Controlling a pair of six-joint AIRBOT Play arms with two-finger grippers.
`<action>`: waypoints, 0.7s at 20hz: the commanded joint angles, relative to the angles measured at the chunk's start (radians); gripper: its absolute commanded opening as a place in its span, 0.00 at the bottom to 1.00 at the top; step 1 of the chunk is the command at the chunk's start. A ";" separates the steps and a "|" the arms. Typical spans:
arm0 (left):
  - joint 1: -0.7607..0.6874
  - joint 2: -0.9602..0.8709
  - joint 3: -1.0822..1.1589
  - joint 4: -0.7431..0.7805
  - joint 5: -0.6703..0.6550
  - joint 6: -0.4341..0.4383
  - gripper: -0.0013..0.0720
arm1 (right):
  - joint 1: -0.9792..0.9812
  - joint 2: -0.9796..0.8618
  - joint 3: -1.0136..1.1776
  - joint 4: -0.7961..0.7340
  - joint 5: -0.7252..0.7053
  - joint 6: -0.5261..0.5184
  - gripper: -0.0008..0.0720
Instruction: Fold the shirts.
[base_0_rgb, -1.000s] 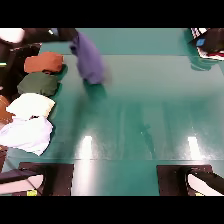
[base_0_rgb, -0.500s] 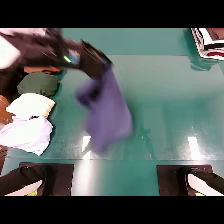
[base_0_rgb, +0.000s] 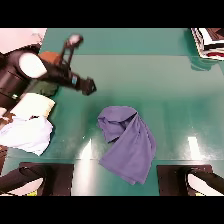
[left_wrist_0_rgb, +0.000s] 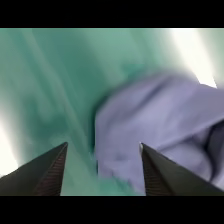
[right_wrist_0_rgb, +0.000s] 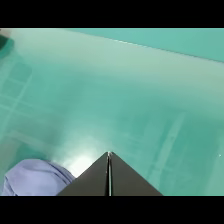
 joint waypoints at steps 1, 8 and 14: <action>0.029 -0.002 -0.251 -0.164 0.068 0.043 0.74 | 0.000 -0.001 0.001 0.003 0.011 0.006 0.03; -0.026 -0.104 -0.408 -0.322 0.314 0.189 0.74 | 0.000 -0.001 0.001 0.003 0.026 0.014 0.03; -0.093 -0.137 -0.399 -0.329 0.409 0.225 0.37 | -0.001 0.000 -0.008 0.003 0.034 0.022 0.03</action>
